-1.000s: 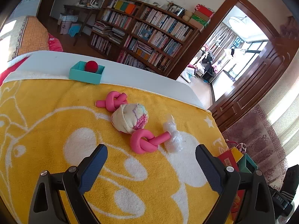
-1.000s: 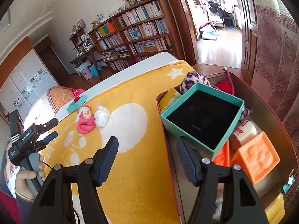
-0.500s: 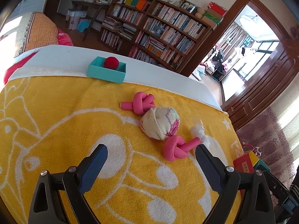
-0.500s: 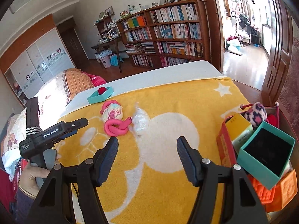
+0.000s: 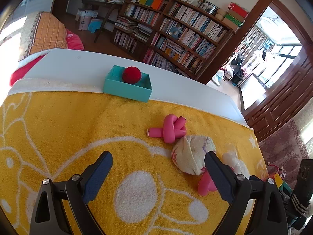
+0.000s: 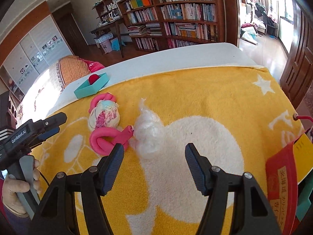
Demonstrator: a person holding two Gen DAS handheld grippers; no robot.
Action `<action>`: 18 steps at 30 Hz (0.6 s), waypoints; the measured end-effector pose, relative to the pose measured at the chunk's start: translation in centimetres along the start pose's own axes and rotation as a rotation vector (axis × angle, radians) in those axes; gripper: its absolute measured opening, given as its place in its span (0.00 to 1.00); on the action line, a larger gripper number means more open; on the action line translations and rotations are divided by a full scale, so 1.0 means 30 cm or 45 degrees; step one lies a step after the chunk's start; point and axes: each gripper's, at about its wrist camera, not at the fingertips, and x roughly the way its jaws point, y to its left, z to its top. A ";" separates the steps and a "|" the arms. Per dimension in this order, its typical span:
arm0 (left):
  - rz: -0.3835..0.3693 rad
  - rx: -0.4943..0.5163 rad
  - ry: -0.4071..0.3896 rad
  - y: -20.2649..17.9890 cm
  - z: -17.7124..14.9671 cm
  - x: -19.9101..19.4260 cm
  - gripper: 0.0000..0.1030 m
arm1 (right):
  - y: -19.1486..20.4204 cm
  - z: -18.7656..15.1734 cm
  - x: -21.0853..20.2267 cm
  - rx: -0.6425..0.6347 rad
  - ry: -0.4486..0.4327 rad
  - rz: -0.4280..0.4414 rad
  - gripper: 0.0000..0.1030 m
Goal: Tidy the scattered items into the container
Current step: 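Move both grippers back over the pink foam knots and wrapped item, then grasp the plastic-wrapped white item with the right gripper while the left grasps the pink foam knot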
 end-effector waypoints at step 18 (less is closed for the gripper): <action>-0.010 0.038 0.098 -0.055 0.117 0.287 0.94 | -0.015 0.001 0.110 -0.029 0.032 0.016 0.67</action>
